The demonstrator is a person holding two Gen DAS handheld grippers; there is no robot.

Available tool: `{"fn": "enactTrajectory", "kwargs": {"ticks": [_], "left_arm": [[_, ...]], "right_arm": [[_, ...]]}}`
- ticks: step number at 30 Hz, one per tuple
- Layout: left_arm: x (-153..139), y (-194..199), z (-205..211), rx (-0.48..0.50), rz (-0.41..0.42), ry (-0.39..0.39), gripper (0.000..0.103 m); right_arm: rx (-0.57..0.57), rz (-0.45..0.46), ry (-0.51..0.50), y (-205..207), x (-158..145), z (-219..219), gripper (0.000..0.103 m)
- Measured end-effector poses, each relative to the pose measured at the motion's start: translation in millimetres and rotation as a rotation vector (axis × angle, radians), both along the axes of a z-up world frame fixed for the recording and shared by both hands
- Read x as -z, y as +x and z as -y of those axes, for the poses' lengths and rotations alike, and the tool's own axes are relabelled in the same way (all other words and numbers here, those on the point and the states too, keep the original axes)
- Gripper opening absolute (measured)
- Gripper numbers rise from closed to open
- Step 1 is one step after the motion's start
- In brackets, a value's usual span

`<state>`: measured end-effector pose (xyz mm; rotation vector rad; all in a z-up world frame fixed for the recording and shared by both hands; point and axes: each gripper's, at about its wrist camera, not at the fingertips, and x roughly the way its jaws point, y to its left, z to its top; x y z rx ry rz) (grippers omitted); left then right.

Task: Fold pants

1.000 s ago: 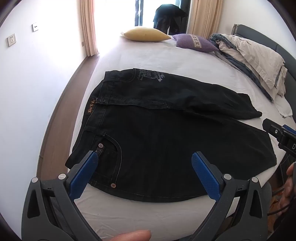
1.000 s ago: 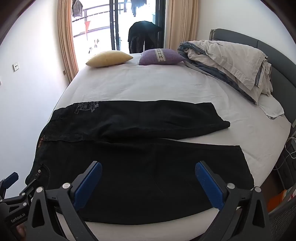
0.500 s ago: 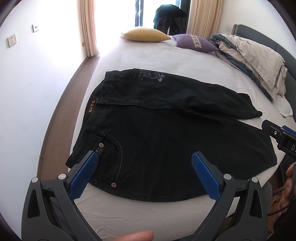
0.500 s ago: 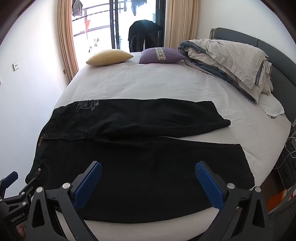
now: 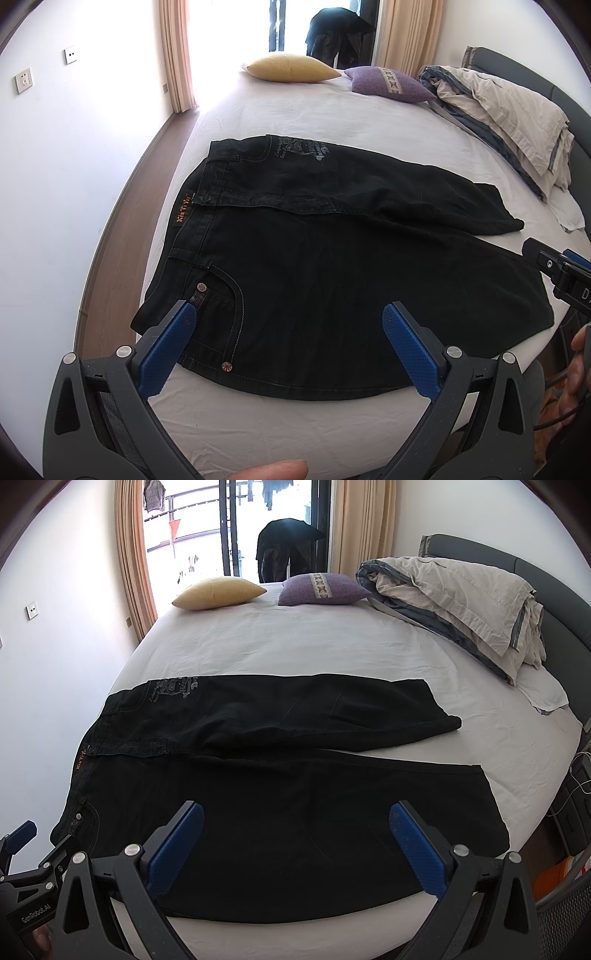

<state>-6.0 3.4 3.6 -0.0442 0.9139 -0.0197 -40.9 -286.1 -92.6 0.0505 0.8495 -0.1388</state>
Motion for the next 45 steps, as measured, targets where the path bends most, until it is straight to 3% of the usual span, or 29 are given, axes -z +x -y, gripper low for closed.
{"fn": "enactTrajectory", "kwargs": {"ticks": [45], "left_arm": [[5.4, 3.2, 0.6, 0.001, -0.003, 0.003, 0.103]], "right_arm": [[-0.001, -0.007, 0.003, 0.2, 3.0, -0.7, 0.103]]}}
